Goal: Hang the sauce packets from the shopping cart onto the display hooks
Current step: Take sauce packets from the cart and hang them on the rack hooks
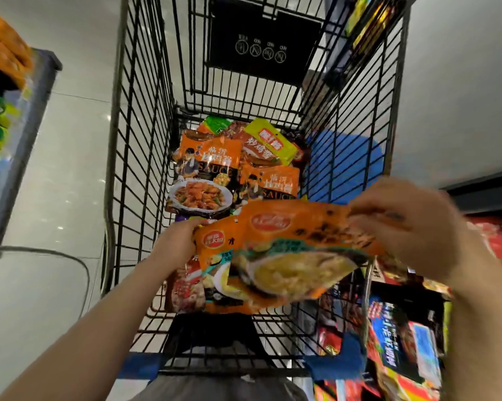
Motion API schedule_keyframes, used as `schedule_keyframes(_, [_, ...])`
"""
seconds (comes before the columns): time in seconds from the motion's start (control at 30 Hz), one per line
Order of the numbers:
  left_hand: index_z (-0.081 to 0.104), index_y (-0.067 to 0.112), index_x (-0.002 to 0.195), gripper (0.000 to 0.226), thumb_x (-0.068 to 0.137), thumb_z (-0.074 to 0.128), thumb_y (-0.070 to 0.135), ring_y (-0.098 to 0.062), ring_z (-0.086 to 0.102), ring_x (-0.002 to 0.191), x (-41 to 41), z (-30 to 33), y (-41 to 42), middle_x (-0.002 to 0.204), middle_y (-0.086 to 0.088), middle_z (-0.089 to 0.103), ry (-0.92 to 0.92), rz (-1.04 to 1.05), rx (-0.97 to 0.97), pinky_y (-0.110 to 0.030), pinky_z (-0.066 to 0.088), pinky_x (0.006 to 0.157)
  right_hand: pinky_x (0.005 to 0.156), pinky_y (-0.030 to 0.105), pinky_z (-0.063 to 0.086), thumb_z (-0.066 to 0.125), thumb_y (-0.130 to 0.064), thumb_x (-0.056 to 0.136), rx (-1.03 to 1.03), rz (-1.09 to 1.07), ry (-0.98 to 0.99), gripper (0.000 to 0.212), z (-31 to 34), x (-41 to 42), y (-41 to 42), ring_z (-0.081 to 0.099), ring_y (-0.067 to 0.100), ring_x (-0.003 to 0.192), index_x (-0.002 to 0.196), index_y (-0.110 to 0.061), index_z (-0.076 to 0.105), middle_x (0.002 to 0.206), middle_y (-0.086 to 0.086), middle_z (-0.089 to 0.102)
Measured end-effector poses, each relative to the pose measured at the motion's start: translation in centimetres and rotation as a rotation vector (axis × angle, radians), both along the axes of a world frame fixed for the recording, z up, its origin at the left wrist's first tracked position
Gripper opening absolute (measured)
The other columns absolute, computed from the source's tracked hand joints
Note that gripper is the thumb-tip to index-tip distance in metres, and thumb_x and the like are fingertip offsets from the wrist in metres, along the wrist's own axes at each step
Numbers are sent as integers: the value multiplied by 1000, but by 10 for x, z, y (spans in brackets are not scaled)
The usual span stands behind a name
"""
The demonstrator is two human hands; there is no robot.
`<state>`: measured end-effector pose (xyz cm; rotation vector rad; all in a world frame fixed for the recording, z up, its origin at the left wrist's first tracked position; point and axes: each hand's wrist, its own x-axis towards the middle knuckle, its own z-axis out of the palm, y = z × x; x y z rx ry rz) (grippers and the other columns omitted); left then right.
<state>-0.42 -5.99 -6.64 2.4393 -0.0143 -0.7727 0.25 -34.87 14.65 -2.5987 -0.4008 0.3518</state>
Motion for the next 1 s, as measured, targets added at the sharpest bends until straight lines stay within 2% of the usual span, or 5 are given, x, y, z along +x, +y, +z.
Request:
schedule_keyframes(0.23, [68, 17, 113, 47, 84, 45, -12, -21, 59, 109, 4, 1, 3, 116, -2, 66, -30, 30, -55, -27, 46, 87, 101, 34, 35, 55, -21, 91, -307, 14, 240, 17, -181, -3, 58, 39, 22, 125, 104, -13, 62, 137, 2, 39])
schedule_keyframes(0.43, [71, 22, 106, 43, 85, 48, -8, -21, 59, 108, 0, 2, 5, 114, 2, 68, -39, -8, -33, -31, 48, 88, 77, 35, 45, 58, -18, 88, -245, -6, 333, 32, -209, 16, 51, 53, 22, 105, 118, -20, 46, 119, 1, 54])
schedule_keyframes(0.6, [71, 25, 106, 37, 88, 52, -1, -20, 60, 105, -8, 6, -2, 115, 3, 67, -60, -21, -5, -24, 42, 80, 93, 35, 44, 50, -19, 96, -200, 61, 548, 53, -212, 26, 46, 43, 23, 126, 142, -34, 30, 146, -1, 38])
schedule_keyframes(0.83, [66, 36, 112, 34, 91, 51, 14, -22, 58, 103, 14, 5, -8, 111, 3, 66, -185, -97, 204, -32, 46, 74, 61, 35, 43, 43, -12, 94, -481, 315, 499, 18, -186, 48, 47, 52, 22, 79, 87, -19, 58, 74, -6, 48])
schedule_keyframes(1.0, [67, 30, 109, 30, 90, 52, 13, -25, 59, 100, 54, 0, -17, 108, 0, 67, -235, -80, 235, -31, 41, 69, 75, 39, 49, 50, -14, 90, -503, 285, 520, 15, -176, 46, 30, 58, 26, 87, 98, -12, 63, 89, 7, 61])
